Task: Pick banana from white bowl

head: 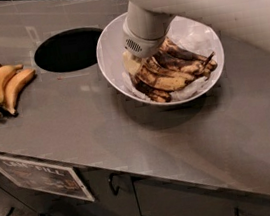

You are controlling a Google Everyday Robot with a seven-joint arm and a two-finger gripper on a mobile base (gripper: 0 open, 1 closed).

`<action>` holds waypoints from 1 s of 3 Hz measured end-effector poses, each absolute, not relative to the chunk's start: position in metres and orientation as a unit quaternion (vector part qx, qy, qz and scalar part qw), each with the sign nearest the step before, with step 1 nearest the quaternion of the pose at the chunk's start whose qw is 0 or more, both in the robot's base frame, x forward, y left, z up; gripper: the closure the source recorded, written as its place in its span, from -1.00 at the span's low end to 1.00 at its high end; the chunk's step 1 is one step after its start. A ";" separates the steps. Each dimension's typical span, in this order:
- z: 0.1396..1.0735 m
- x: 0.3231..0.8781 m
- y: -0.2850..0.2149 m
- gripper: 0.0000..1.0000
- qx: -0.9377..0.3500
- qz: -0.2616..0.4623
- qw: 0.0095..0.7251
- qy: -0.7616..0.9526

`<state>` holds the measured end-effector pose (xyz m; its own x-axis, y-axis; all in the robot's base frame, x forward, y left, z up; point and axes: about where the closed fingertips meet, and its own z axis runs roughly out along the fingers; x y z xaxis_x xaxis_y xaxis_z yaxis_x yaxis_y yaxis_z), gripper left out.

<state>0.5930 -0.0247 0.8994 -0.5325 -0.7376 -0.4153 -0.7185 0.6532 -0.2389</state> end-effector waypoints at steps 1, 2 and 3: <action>0.920 0.579 -0.029 1.00 -0.410 -0.024 0.272 0.870; 0.950 0.561 -0.037 1.00 -0.400 -0.041 0.297 0.866; 0.976 0.551 -0.043 1.00 -0.393 -0.063 0.320 0.859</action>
Offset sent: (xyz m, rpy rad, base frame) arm -0.0522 -0.0230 0.0840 0.0085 -0.1793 -0.0549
